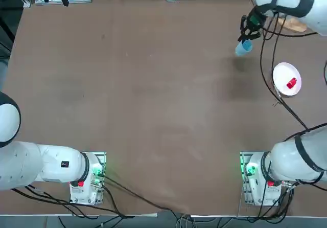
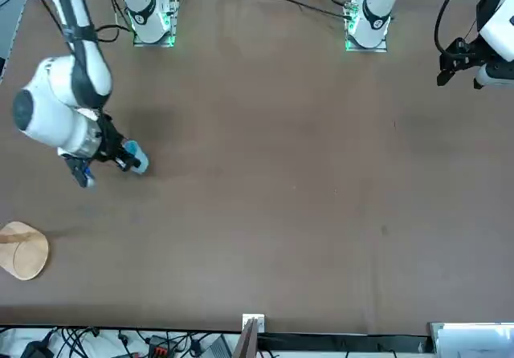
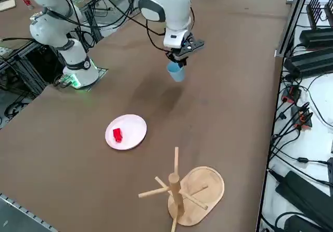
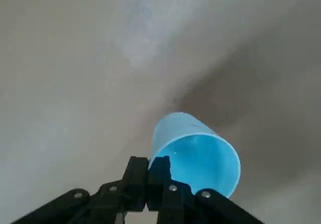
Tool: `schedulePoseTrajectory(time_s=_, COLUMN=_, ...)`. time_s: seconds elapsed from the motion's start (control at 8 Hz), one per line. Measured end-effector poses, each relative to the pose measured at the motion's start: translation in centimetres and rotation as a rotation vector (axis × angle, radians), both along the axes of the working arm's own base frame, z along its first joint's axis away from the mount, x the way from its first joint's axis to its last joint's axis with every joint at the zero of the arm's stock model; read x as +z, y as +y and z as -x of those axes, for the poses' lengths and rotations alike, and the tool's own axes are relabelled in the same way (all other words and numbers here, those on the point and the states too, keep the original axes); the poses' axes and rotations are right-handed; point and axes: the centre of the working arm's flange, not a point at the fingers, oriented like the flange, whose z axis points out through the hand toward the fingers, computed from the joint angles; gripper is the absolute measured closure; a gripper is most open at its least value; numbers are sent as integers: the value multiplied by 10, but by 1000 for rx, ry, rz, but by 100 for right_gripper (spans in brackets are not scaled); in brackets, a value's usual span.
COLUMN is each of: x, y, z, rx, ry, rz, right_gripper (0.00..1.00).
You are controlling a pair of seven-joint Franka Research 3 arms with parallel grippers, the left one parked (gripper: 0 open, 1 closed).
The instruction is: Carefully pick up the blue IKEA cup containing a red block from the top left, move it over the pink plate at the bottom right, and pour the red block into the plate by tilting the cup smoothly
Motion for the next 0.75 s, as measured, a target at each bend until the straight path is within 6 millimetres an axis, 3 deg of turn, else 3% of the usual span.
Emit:
schedulePoseTrajectory(time_s=0.38, x=-33, y=24, z=-6, rx=-29, ry=65, rz=63, right_gripper=98)
schedulePoseTrajectory(time_s=0.75, x=-37, y=25, z=-7, rx=-4, ry=84, rz=115, right_gripper=98)
